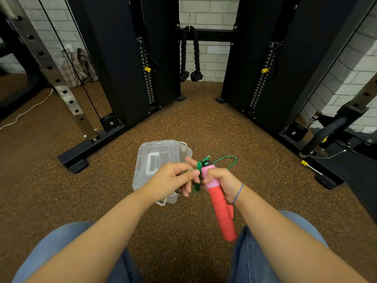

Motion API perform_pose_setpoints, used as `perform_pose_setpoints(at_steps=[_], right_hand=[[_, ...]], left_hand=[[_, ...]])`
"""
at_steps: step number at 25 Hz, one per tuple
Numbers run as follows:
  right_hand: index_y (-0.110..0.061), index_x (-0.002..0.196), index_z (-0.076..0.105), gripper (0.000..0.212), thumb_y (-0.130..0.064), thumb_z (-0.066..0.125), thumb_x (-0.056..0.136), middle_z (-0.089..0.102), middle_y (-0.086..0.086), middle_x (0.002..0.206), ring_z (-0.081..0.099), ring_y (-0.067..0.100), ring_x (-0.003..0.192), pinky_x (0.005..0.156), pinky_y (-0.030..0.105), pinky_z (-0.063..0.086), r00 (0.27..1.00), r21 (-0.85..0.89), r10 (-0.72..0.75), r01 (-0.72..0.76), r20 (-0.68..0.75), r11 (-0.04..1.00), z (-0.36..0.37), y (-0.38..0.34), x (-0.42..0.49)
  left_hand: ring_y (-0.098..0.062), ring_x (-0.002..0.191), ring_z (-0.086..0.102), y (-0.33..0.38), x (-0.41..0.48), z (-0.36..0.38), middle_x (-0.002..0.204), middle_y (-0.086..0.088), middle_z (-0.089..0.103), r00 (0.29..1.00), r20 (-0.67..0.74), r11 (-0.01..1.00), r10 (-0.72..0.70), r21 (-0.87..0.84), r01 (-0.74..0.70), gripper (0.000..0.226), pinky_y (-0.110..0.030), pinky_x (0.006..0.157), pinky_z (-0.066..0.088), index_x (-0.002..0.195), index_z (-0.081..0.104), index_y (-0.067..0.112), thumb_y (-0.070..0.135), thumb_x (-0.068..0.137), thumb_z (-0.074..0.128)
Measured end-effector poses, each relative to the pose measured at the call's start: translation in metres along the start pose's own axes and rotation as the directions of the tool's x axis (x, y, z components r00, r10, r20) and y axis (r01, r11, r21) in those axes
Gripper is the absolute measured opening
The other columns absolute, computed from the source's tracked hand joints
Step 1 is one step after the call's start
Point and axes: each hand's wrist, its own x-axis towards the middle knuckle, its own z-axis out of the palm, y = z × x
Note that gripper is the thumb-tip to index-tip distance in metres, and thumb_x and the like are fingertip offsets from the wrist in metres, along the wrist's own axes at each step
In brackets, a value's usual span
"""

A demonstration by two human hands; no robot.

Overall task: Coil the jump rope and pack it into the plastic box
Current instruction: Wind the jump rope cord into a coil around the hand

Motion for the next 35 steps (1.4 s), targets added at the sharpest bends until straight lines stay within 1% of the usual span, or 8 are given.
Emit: perform_pose_setpoints(at_steps=[2, 7, 13, 15, 21, 26, 30, 35], right_hand=[[-0.014, 0.073, 0.067, 0.037, -0.023, 0.058, 0.038, 0.060, 0.003, 0.063, 0.043, 0.011, 0.055, 0.052, 0.023, 0.031, 0.998, -0.154, 0.068, -0.070, -0.014, 0.986, 0.003, 0.005, 0.000], [0.002, 0.111, 0.056, 0.060, 0.003, 0.049, 0.052, 0.062, 0.010, 0.116, 0.069, 0.016, 0.091, 0.085, 0.025, 0.053, 0.986, -0.247, 0.146, -0.122, 0.080, 0.961, 0.005, 0.014, 0.002], [-0.017, 0.112, 0.066, 0.058, -0.016, 0.051, 0.056, 0.075, 0.006, 0.082, 0.062, 0.021, 0.069, 0.062, 0.025, 0.039, 0.986, -0.568, 0.120, -0.034, 0.116, 0.823, 0.004, 0.007, -0.004], [-0.025, 0.094, 0.072, 0.044, -0.018, 0.051, 0.056, 0.073, 0.005, 0.073, 0.066, 0.039, 0.094, 0.078, 0.036, 0.039, 0.982, -0.530, 0.077, 0.029, 0.175, 0.848, 0.004, 0.006, -0.006], [-0.001, 0.095, 0.061, 0.046, -0.004, 0.049, 0.050, 0.075, 0.004, 0.074, 0.070, 0.021, 0.087, 0.093, 0.031, 0.049, 0.920, -0.316, 0.080, 0.050, 0.384, 0.947, 0.012, 0.003, -0.017], [-0.007, 0.128, 0.055, 0.069, -0.012, 0.062, 0.060, 0.071, 0.013, 0.111, 0.063, 0.026, 0.111, 0.107, 0.036, 0.039, 0.832, 0.157, -0.122, 0.042, 0.541, 0.987, 0.020, -0.002, -0.017], [-0.005, 0.146, 0.026, 0.089, 0.000, 0.048, 0.060, 0.046, 0.023, 0.141, 0.042, 0.033, 0.133, 0.117, 0.041, 0.015, 0.850, 0.510, -0.296, 0.037, 0.436, 0.859, 0.014, -0.011, -0.016], [-0.010, 0.149, 0.014, 0.095, -0.001, 0.044, 0.060, 0.028, 0.020, 0.153, 0.026, 0.029, 0.142, 0.119, 0.037, 0.010, 0.900, 0.606, -0.353, 0.135, 0.257, 0.784, 0.004, -0.016, -0.015]], left_hand=[[-0.009, 0.042, 0.053, 0.002, 0.000, -0.001, 0.040, 0.004, 0.054, 1.000, -0.025, 1.000, 0.004, 0.009, -0.004, 0.027, -0.013, 0.051, 0.043, 0.066, 0.061, 0.013, 0.023, 0.090, 0.053], [-0.004, 0.036, 0.044, 0.009, 0.000, -0.008, 0.039, -0.004, 0.044, 0.987, -0.151, 0.999, 0.045, 0.017, -0.043, 0.030, -0.008, 0.055, 0.044, 0.060, 0.055, 0.008, 0.016, 0.089, 0.054], [-0.007, 0.046, 0.050, 0.002, 0.005, -0.016, 0.045, 0.006, 0.051, 0.971, -0.226, 0.997, 0.080, -0.004, -0.082, 0.032, -0.014, 0.063, 0.044, 0.068, 0.060, 0.013, 0.024, 0.093, 0.046], [-0.007, 0.049, 0.051, 0.000, 0.007, -0.016, 0.048, 0.006, 0.052, 0.963, -0.257, 0.994, 0.082, -0.046, -0.096, 0.032, -0.014, 0.063, 0.045, 0.072, 0.059, 0.010, 0.022, 0.096, 0.042], [-0.006, 0.052, 0.051, -0.011, 0.014, -0.017, 0.055, 0.000, 0.050, 0.957, -0.287, 0.989, -0.031, -0.145, -0.012, 0.032, -0.016, 0.059, 0.046, 0.070, 0.054, 0.011, 0.023, 0.096, 0.042], [-0.004, 0.037, 0.044, -0.006, 0.007, 0.003, 0.046, 0.006, 0.047, 0.991, 0.054, 0.978, -0.121, -0.164, 0.128, 0.032, -0.017, 0.048, 0.040, 0.070, 0.044, 0.010, 0.024, 0.097, 0.033], [0.004, 0.037, 0.042, -0.009, 0.009, 0.013, 0.046, 0.009, 0.054, 0.987, -0.038, 0.988, -0.153, 0.024, 0.154, 0.035, -0.015, 0.046, 0.034, 0.069, 0.049, 0.018, 0.010, 0.098, 0.030], [0.000, 0.042, 0.050, -0.012, 0.007, 0.014, 0.055, 0.011, 0.065, 0.970, 0.170, 0.985, -0.171, -0.003, 0.175, 0.026, -0.015, 0.038, 0.033, 0.080, 0.051, 0.018, 0.020, 0.099, 0.034]])
